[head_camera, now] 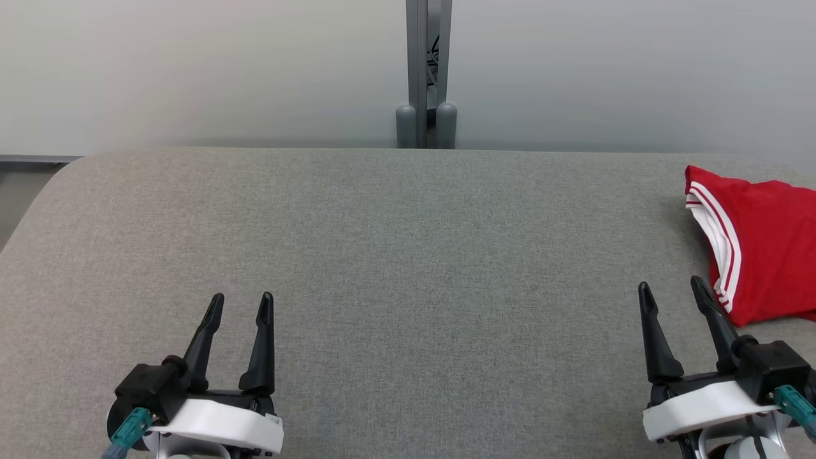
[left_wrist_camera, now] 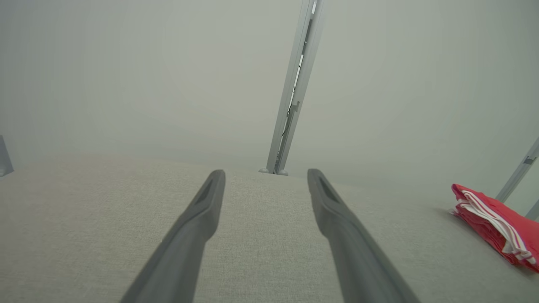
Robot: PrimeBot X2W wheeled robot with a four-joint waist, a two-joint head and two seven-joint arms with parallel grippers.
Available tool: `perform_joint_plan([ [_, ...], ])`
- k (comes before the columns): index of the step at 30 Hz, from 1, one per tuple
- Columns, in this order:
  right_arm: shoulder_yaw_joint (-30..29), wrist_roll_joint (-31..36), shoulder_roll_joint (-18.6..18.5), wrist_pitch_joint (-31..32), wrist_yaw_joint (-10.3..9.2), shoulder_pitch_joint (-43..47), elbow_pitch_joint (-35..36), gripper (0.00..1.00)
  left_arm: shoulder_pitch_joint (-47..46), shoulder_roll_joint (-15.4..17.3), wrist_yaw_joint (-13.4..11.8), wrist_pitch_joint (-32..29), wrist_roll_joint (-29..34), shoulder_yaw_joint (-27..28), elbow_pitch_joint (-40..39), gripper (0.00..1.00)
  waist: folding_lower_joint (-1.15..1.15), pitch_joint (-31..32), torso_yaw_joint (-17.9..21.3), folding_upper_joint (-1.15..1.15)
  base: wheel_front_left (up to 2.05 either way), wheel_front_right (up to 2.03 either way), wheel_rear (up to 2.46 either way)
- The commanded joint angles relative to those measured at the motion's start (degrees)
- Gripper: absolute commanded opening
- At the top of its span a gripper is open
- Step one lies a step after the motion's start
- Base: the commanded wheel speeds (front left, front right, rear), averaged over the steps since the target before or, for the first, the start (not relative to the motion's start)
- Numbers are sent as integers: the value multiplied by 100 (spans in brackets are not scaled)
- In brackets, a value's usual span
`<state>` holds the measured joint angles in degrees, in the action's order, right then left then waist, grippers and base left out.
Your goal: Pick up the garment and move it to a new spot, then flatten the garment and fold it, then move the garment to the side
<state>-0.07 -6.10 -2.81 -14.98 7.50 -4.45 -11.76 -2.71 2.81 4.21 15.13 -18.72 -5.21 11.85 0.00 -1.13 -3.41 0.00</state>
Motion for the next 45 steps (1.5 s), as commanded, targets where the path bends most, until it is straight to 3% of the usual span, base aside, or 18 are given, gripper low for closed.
perform_joint_plan([
  [1,-14,-4,-23,-23,-1,-31,27,100,37,23,19,-1,33,32,-13,100,0,-6,0,0,0,0,0],
  [9,-9,26,-23,-24,0,9,10,100,86,24,-15,-1,-241,146,-61,100,0,7,4,0,0,0,0],
  [10,12,4,0,0,-1,2,1,0,26,0,-23,-1,-241,130,-45,0,0,7,5,0,0,0,0],
  [15,13,-73,75,71,0,118,-247,0,151,-33,-21,-27,-325,105,205,0,0,9,7,0,0,0,0],
  [45,-934,-2871,38,1203,0,-394,-583,0,-734,-15,107,-435,-3025,-130,844,0,0,27,87,0,0,0,0],
])
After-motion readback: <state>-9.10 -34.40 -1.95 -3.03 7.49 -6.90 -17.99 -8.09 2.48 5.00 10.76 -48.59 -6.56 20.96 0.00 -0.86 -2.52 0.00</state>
